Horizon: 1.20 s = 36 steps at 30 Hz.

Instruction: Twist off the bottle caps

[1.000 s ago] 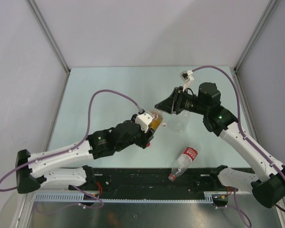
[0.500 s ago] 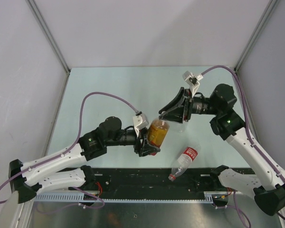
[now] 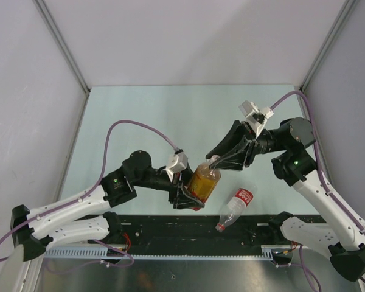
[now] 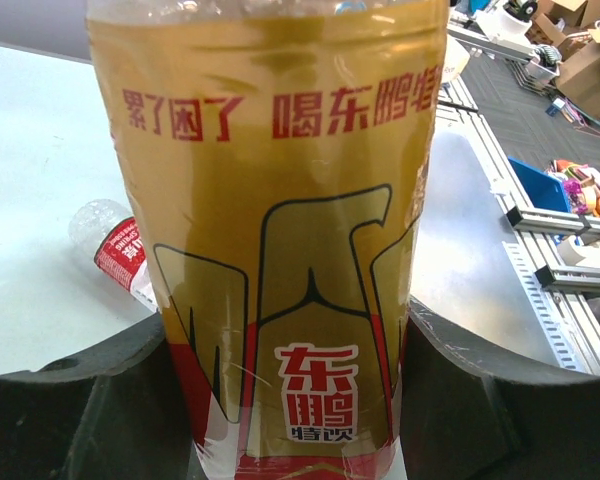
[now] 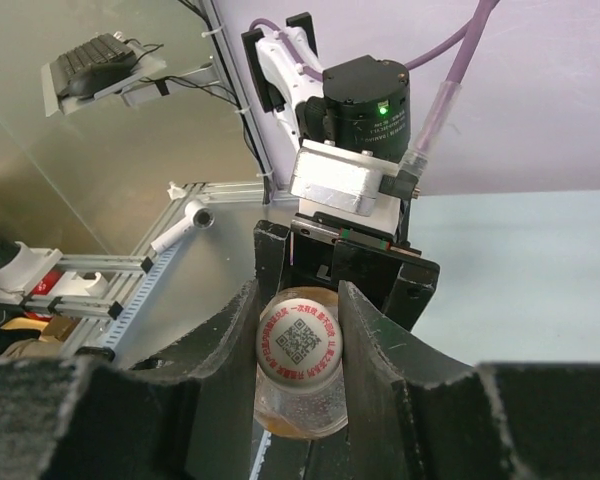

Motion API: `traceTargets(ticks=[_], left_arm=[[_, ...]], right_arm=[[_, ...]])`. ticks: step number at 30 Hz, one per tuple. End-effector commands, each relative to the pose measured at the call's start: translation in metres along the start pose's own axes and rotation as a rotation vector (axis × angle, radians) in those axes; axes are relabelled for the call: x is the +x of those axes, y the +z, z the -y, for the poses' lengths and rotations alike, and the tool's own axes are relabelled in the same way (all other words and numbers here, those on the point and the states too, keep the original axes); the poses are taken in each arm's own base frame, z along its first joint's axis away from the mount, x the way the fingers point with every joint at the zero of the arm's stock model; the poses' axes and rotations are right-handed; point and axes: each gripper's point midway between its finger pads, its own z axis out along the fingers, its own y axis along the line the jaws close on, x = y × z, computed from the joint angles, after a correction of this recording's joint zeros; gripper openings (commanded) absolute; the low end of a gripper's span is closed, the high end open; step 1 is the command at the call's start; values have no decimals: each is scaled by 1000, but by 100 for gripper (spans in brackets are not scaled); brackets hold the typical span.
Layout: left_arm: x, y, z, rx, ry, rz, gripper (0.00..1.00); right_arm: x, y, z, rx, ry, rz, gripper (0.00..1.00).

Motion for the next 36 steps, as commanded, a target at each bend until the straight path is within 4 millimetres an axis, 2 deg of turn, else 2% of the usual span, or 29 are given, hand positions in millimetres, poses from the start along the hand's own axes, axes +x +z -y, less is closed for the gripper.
traceTargets(ticks=[1,4,9,15,20,26,36], left_arm=[[-40,-8,49,214,245,133,0],[-37,-4,37,163,229,130,0],[-19,5,-2,-5,149,28,0],[-2,9,-40,-169,95,-58,0],[0,1,-71,-355,85,-65,0],[-2,-24,-108,-613,81,-67,0],[4,-63,-145,-937,66,-110,0]], right_arm=[[-6,-3,24,99,35,52,23],[-13,-5,29,140,53,85,46],[-33,-18,39,242,66,165,71],[-51,-34,45,343,50,245,96],[-49,-44,65,454,87,270,99],[-36,-52,91,557,160,269,99],[-4,-64,135,709,332,241,100]])
